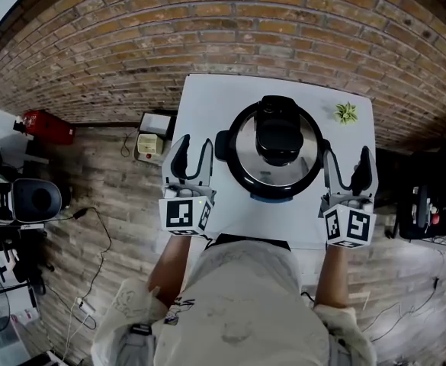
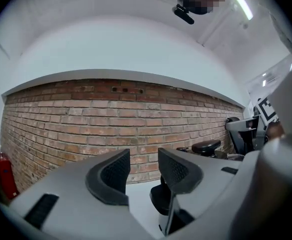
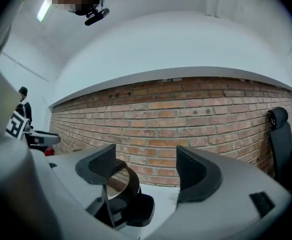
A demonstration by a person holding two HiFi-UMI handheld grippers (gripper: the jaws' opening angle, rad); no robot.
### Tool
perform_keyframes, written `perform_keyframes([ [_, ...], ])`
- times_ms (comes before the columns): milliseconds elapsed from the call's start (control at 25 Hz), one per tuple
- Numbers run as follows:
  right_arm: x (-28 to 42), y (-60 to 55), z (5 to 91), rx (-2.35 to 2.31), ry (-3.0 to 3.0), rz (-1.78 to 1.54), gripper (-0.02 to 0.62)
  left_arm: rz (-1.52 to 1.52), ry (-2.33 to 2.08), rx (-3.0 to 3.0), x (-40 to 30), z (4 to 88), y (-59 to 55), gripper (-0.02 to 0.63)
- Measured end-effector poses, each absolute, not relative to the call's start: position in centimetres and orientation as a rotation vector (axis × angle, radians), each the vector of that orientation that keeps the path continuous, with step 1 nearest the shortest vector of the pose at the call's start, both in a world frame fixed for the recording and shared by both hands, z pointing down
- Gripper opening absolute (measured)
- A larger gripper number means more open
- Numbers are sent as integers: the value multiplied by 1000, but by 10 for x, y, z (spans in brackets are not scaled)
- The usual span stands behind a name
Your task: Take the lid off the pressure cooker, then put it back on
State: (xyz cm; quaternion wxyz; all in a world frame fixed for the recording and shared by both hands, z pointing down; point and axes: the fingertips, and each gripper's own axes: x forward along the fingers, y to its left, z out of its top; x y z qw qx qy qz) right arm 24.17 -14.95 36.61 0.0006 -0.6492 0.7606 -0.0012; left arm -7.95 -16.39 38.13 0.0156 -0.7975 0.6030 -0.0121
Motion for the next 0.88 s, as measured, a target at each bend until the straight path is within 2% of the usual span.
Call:
perform_keyframes([
  [280,239,-148,370,-2037,2409,-1,381,-55,1877,-2456,-76,380,-159,188],
  [320,239,-147,370,-2051,2403,5,355,-66,1884,-2445,-77,380,-159,177],
  [440,245,-144,368,-2101,2345,30,222,-104,1911,-2411,-78,380,-159,132],
  [560,248,-142,366,-2116,2315,57,123,-110,1928,-2393,-79,378,-159,52],
  [640,250,-140,367,-2139,2305,57,15,-98,1909,-2415,-76,377,-159,17],
  [880,249,-141,367,-2130,2320,29,15,-93,1876,-2422,-67,371,-158,14],
])
